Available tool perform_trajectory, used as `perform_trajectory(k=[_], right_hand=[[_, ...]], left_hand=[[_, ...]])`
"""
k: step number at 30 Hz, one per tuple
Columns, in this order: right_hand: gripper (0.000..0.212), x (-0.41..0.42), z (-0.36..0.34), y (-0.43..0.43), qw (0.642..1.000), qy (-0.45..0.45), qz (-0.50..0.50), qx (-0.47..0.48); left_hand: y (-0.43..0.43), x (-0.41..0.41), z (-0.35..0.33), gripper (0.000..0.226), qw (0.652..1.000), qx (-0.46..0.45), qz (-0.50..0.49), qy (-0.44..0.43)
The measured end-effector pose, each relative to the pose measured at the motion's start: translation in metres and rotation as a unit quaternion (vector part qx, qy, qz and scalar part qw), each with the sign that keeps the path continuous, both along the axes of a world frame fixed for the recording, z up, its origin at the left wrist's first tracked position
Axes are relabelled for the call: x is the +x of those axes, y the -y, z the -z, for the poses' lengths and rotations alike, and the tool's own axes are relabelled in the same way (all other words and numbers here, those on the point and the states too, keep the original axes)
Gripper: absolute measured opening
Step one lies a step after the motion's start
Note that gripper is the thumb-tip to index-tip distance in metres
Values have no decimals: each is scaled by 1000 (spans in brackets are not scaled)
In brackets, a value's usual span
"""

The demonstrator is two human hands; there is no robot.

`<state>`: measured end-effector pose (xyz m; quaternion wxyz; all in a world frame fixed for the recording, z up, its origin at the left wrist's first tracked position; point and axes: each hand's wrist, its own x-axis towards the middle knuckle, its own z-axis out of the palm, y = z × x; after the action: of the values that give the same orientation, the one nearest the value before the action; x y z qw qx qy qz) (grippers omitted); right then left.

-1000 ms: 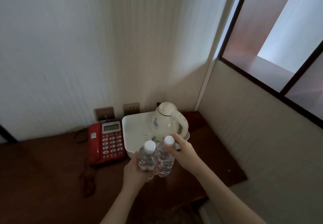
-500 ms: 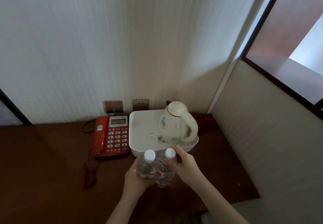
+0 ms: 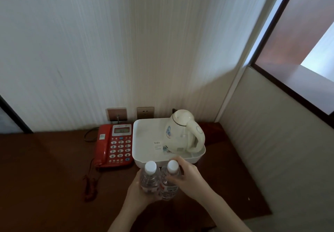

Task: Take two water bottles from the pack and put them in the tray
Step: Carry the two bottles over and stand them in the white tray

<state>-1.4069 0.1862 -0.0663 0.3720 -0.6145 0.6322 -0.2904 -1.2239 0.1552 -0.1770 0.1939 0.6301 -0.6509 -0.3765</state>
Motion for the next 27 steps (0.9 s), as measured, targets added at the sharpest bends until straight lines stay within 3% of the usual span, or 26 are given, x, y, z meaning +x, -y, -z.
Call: perform_trajectory(k=[1, 3, 5, 7, 9, 11, 16, 21, 27], right_hand=[[37, 0, 0, 0, 1000, -12, -6, 0], [55, -1, -1, 0, 998, -62, -16, -7], [64, 0, -4, 0, 982, -174, -42, -64], [63, 1, -7, 2, 939, -300, -84, -149], [59, 3, -13, 6, 900, -379, -122, -177], [50, 6, -18, 10, 879, -419, -142, -179], [44, 13, -28, 19, 878, -431, -157, -136], [30, 17, -32, 16, 892, -410, -149, -119], [30, 18, -44, 17, 909, -379, -139, -104]], left_hand=[[1, 4, -6, 109, 999, -3, 36, -26], [1, 14, -19, 118, 984, -21, 79, -162], [-3, 25, -42, 116, 979, -58, 70, -182], [-8, 29, -68, 100, 981, -167, 83, -45], [-9, 25, -91, 85, 945, -277, 141, 103], [-4, 19, -106, 74, 921, -296, 178, 180], [7, 17, -117, 50, 907, -275, 211, 238], [10, 9, -122, 36, 912, -249, 236, 223], [11, 6, -130, 27, 919, -227, 242, 212]])
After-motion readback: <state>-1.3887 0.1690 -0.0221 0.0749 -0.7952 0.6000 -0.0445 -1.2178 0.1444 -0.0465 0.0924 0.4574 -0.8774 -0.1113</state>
